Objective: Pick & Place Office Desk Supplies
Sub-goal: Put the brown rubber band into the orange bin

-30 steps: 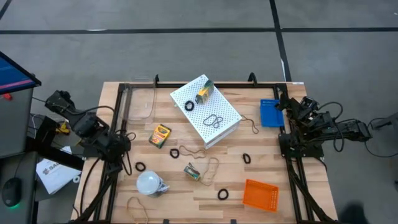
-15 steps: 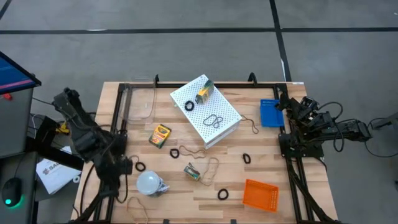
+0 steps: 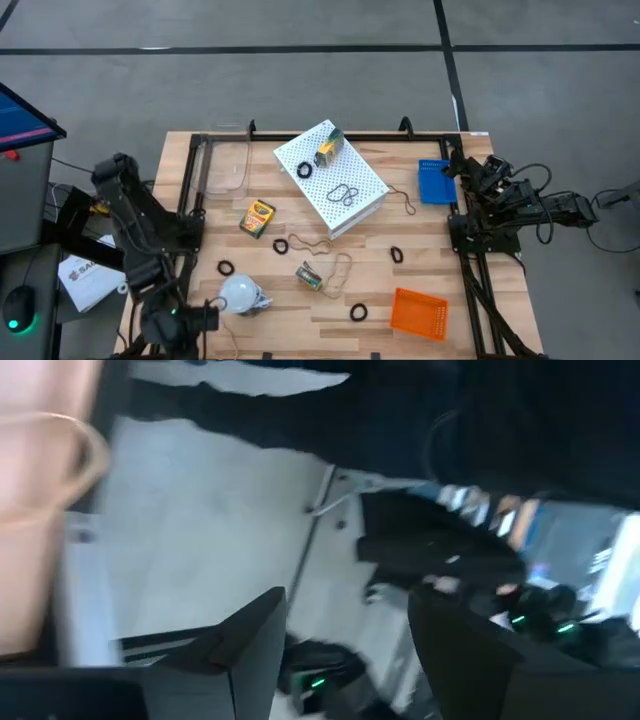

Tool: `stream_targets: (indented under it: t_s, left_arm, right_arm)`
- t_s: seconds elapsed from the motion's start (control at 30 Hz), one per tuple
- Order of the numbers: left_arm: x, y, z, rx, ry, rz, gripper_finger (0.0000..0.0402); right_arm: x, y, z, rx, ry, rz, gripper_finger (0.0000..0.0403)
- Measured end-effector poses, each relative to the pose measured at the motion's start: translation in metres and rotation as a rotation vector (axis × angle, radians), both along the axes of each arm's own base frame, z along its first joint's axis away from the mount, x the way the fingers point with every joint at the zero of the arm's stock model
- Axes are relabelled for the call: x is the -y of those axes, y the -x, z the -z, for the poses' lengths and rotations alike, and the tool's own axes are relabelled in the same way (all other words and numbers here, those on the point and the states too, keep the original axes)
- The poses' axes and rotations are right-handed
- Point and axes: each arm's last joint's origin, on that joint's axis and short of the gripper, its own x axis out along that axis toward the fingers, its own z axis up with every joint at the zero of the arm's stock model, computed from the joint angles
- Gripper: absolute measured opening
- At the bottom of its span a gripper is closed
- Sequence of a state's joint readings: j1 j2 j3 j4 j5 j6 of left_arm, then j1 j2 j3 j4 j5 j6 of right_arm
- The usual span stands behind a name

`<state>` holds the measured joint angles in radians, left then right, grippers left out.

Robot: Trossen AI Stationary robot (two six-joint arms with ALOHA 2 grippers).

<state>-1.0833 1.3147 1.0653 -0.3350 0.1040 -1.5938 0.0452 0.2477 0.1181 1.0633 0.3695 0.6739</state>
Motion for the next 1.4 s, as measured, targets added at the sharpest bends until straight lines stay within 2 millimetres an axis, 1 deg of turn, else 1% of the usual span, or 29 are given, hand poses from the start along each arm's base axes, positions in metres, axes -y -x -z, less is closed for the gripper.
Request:
stream_targets:
  t_s: [0.13, 0.23, 0.33, 0.53, 0.73, 0.87, 0.97, 1.1, 1.23, 1.4]
  left_arm:
    - [0.024, 0.003, 0.005, 0.007, 0.088, -0.089, 0.0202]
    - [0.041, 0.001, 0.011, 0.021, 0.150, -0.124, 0.0202]
    - [0.057, -0.005, 0.016, 0.027, 0.158, -0.130, 0.0202]
    - [0.085, -0.018, 0.018, 0.037, 0.145, -0.130, 0.0202]
    - [0.115, -0.035, 0.013, 0.068, 0.164, -0.170, 0.0202]
    - [0.131, -0.049, 0.011, 0.101, 0.170, -0.222, 0.0202]
    - [0.138, -0.063, 0.015, 0.125, 0.142, -0.226, 0.0202]
    - [0.139, -0.075, 0.026, 0.097, 0.025, -0.204, 0.0202]
    - [0.136, -0.078, 0.036, 0.059, -0.081, -0.207, 0.0201]
    - [0.130, -0.074, 0.045, 0.018, -0.195, -0.190, 0.0186]
  right_arm:
    - [0.000, 0.001, -0.001, 0.015, -0.001, 0.000, 0.0240]
    - [0.000, 0.001, -0.001, 0.018, -0.001, 0.000, 0.0240]
    - [0.000, 0.002, -0.001, 0.022, -0.001, 0.000, 0.0240]
    - [0.000, 0.002, -0.001, 0.024, -0.001, 0.000, 0.0240]
    - [0.000, 0.002, -0.002, 0.028, -0.005, -0.005, 0.0240]
    - [0.000, 0.002, -0.002, 0.029, -0.005, -0.005, 0.0240]
    - [0.000, 0.002, -0.002, 0.028, -0.005, -0.005, 0.0240]
    - [0.000, 0.002, -0.002, 0.029, -0.005, -0.006, 0.0240]
    - [0.000, 0.003, -0.002, 0.037, -0.006, -0.006, 0.0240]
    - [0.000, 0.003, -0.002, 0.045, -0.006, -0.006, 0.0240]
